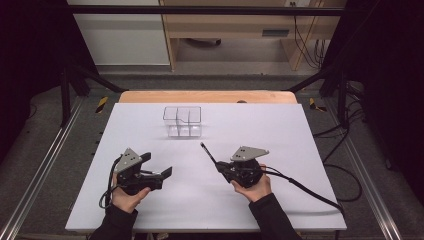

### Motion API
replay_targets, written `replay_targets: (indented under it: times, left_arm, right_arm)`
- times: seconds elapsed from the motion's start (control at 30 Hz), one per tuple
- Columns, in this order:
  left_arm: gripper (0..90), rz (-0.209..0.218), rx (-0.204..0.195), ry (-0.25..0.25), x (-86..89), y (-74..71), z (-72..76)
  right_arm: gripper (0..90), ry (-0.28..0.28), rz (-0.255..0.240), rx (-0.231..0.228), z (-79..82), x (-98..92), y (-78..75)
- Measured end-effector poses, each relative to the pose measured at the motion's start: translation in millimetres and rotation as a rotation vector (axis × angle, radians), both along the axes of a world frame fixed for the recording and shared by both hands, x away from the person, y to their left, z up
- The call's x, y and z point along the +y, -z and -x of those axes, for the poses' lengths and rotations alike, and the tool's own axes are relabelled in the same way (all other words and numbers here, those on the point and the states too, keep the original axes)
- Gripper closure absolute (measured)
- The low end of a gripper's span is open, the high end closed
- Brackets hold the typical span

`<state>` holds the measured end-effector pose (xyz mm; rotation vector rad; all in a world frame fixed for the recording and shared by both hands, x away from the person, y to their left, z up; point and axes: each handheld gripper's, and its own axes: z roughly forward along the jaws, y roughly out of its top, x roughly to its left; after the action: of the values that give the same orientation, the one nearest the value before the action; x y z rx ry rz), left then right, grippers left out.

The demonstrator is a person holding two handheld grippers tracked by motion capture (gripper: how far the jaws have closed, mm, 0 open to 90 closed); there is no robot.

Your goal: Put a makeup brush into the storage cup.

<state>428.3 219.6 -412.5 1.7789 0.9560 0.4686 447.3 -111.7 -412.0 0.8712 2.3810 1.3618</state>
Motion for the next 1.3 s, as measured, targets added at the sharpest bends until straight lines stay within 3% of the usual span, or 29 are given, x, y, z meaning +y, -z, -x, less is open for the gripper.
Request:
replay_targets:
  times: [1.3]
  left_arm:
    - [6.0,0.128,-0.030,0.072,-50.4,-25.5,-20.8]
  right_arm:
    - [84.4,0.030,-0.092,-0.039,3.2,-5.4,-7.5]
